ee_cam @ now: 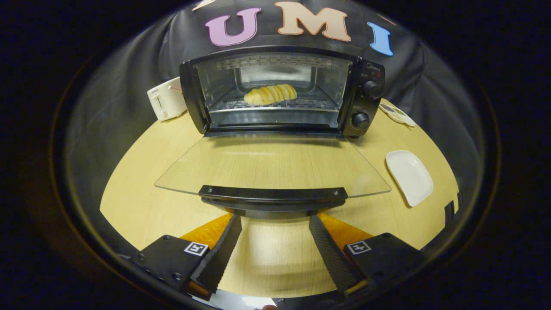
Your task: Open the toaster oven, put the food inside, and close the toaster oven door.
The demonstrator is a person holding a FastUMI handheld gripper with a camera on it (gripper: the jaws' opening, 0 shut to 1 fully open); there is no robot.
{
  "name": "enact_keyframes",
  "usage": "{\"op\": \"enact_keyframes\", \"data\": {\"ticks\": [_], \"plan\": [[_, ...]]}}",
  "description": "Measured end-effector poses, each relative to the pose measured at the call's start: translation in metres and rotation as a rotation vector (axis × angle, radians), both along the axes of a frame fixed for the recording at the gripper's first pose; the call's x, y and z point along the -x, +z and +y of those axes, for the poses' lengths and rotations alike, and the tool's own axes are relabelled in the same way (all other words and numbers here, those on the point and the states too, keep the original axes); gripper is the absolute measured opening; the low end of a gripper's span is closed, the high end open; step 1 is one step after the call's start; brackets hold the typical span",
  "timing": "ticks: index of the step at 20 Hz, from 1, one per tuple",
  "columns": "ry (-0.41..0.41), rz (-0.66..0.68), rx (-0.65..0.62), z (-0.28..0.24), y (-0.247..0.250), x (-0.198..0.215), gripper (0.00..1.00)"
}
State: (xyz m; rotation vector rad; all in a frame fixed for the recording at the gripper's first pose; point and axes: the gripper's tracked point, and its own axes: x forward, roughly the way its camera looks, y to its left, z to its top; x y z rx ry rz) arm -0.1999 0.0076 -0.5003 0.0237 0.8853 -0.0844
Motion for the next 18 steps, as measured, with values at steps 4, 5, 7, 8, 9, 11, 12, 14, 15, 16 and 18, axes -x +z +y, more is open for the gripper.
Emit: {"op": "enact_keyframes", "data": {"ticks": [4, 5, 7, 8, 9, 11, 12, 14, 15, 16, 18], "plan": [[0.004, -0.065, 0.005, -0.001, 0.024, -0.021, 1.0], [0.003, -0.085, 0.004, -0.001, 0.031, -0.028, 1.0], [-0.004, -0.125, 0.001, -0.004, 0.045, -0.043, 1.0], [-0.007, -0.145, 0.0, -0.004, 0.053, -0.051, 1.0], [-0.009, -0.164, 0.0, -0.005, 0.059, -0.058, 1.0], [-0.011, -0.194, 0.002, -0.006, 0.071, -0.071, 1.0], [-0.01, -0.206, 0.004, -0.007, 0.076, -0.077, 1.0], [-0.007, -0.225, 0.01, -0.007, 0.084, -0.087, 1.0], [-0.005, -0.232, 0.012, -0.006, 0.087, -0.092, 1.0], [-0.005, -0.239, 0.012, -0.006, 0.09, -0.096, 1.0], [-0.009, -0.253, 0.007, -0.006, 0.094, -0.1, 1.0]]}}
